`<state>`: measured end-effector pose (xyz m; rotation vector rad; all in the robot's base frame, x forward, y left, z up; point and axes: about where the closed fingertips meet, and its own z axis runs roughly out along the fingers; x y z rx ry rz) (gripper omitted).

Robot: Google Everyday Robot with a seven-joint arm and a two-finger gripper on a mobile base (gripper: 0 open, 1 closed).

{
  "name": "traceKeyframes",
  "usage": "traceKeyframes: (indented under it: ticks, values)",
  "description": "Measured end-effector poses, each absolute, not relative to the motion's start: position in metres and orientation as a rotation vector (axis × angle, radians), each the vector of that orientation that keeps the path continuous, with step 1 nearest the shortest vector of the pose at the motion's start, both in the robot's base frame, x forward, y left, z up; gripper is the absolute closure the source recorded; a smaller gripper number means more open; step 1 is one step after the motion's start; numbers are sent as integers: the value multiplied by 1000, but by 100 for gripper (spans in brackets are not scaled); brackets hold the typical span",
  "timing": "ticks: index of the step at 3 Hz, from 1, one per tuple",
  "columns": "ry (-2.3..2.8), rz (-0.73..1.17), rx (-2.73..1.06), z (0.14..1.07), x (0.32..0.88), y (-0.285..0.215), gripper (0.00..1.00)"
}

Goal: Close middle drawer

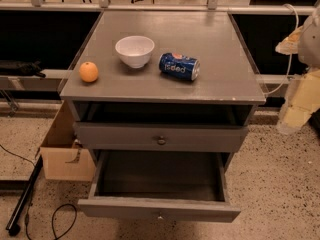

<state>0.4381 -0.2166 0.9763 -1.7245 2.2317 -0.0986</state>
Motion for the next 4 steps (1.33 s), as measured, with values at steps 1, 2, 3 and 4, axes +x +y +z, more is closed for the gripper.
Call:
traceKeyframes:
  ticks: [1, 2, 3, 4]
  values:
    - [2225, -98, -1715, 976, 439, -217, 0]
    - [2207, -94, -1686, 976, 439, -217, 0]
    - [2230, 25, -1547, 946, 427, -217, 0]
    - [2219, 216, -1373, 897, 411, -196, 0]
